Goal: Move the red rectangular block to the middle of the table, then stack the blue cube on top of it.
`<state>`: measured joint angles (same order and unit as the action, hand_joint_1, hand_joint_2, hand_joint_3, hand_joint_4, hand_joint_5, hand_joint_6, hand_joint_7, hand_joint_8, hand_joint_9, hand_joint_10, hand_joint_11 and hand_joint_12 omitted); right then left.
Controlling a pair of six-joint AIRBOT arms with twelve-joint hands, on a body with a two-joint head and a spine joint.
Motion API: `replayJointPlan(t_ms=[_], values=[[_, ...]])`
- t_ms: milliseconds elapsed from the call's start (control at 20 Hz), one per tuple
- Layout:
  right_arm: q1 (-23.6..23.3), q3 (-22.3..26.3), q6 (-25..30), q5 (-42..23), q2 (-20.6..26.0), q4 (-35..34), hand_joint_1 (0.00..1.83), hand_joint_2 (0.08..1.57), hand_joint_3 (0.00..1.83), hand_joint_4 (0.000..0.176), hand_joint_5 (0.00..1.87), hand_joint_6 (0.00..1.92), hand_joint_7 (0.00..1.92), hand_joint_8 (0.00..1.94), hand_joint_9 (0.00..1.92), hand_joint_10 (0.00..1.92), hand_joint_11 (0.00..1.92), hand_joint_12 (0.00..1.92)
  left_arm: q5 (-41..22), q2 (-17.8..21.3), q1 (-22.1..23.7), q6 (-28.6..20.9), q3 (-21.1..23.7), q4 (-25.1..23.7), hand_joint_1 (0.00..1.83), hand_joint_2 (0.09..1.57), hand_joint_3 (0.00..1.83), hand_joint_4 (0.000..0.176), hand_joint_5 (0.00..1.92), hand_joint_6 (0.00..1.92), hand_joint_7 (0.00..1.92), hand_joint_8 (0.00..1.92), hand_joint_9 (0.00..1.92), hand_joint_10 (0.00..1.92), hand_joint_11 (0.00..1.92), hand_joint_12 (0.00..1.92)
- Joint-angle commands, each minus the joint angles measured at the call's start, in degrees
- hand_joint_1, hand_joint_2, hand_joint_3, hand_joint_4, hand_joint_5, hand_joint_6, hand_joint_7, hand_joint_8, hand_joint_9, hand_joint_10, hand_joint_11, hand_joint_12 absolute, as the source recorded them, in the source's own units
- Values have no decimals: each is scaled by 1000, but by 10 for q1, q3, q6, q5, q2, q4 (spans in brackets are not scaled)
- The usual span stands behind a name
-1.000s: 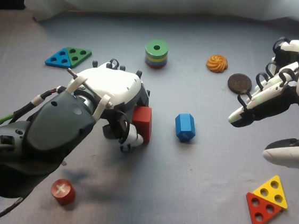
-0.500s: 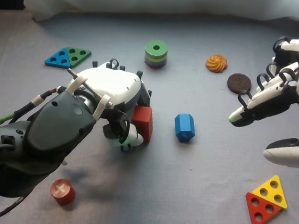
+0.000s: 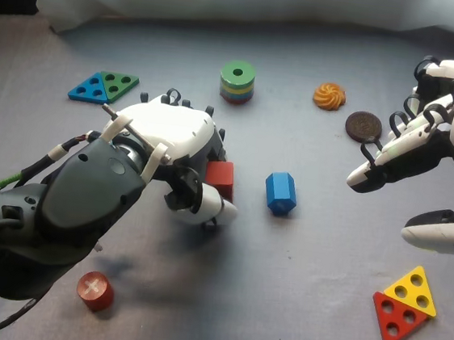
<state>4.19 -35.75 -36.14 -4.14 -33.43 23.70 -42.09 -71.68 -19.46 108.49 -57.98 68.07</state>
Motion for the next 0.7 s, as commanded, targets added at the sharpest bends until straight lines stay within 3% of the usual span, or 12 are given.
replayJointPlan(t_ms=[0, 200, 400, 450, 550, 650], values=[[-3, -1, -2, -55, 6, -6, 545, 1209, 0, 0, 666, 1, 673, 0, 581, 0, 0, 1249, -36, 4, 2, -2, -1, -31, 611, 1100, 19, 0, 725, 0, 551, 3, 412, 4, 0, 821], [-2, -1, -9, -49, 6, -6, 577, 1192, 0, 0, 655, 0, 665, 0, 574, 1, 0, 1246, -36, 14, 4, 2, 8, -25, 403, 1175, 14, 0, 501, 0, 451, 0, 350, 0, 0, 798], [1, 3, -9, -46, 10, -43, 617, 1154, 0, 0, 631, 0, 639, 0, 554, 0, 0, 1206, -36, 44, 8, 23, 27, -3, 161, 1226, 20, 0, 428, 2, 418, 0, 351, 1, 0, 803], [2, 4, -9, -46, 11, -46, 653, 1076, 0, 0, 561, 0, 547, 0, 462, 0, 0, 1082, -36, 47, 10, 24, 28, -3, 59, 1227, 11, 0, 429, 1, 421, 1, 362, 4, 0, 834], [4, 5, -9, -50, 13, -46, 660, 968, 0, 0, 380, 0, 296, 0, 229, 0, 0, 637, -35, 59, 18, 38, 34, 8, 14, 1225, 3, 0, 437, 2, 421, 1, 365, 2, 0, 822], [18, 5, -9, -40, 16, -60, 557, 869, 0, 0, 197, 13, 57, 16, 16, 2, 0, 59, -34, 68, 25, 42, 38, 15, 18, 1221, 1, 0, 444, 3, 431, 4, 379, 6, 1, 818]])
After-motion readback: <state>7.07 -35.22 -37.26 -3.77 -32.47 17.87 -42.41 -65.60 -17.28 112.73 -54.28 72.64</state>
